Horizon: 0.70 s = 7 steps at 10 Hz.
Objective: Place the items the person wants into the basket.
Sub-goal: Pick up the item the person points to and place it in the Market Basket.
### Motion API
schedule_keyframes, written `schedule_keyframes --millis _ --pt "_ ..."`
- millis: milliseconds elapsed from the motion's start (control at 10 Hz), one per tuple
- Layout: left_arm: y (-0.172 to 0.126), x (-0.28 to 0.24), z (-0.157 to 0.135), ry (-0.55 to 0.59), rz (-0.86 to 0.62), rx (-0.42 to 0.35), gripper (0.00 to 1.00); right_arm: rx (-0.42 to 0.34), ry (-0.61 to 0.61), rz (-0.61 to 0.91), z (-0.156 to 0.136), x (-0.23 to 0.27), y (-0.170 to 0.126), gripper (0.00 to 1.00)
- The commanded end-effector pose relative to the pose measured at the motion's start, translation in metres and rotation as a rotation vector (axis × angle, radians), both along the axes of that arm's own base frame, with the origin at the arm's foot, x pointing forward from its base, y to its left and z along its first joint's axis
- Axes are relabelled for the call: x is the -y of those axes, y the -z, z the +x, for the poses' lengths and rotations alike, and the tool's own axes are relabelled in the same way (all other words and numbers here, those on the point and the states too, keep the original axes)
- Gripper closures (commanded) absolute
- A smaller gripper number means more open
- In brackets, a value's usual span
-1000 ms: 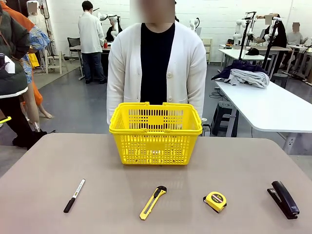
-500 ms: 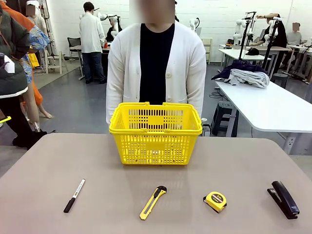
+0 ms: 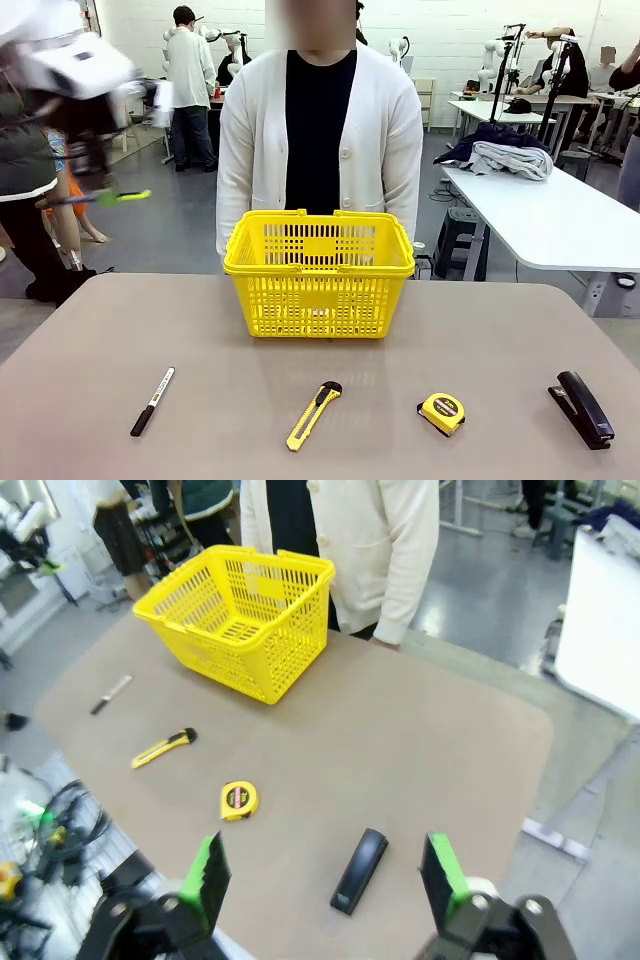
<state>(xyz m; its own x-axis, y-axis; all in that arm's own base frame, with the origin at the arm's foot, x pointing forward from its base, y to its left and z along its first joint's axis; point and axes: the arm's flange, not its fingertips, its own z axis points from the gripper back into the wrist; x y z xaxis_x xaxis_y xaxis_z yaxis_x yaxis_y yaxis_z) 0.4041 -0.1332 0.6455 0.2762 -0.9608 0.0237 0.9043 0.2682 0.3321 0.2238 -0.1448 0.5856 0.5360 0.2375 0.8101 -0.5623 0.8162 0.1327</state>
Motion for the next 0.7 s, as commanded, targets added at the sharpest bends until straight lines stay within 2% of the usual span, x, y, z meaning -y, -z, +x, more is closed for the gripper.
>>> schedule_keyframes --millis 0,100,300,600 --pt "-0.031 0.036 0.051 0.114 0.073 0.032 0.89 0.005 -0.002 0.006 0.001 0.0 0.0 0.0" --pt "-0.033 0.068 0.073 0.172 0.082 0.026 0.89 0.005 -0.002 0.006 0.001 0.0 0.0 0.0" --pt "-0.025 0.119 0.119 0.291 0.027 -0.088 0.89 0.005 -0.002 0.006 0.001 0.0 0.0 0.0" --pt "0.015 0.173 0.166 0.33 0.002 -0.207 0.89 0.005 -0.002 0.006 0.001 0.0 0.0 0.0"
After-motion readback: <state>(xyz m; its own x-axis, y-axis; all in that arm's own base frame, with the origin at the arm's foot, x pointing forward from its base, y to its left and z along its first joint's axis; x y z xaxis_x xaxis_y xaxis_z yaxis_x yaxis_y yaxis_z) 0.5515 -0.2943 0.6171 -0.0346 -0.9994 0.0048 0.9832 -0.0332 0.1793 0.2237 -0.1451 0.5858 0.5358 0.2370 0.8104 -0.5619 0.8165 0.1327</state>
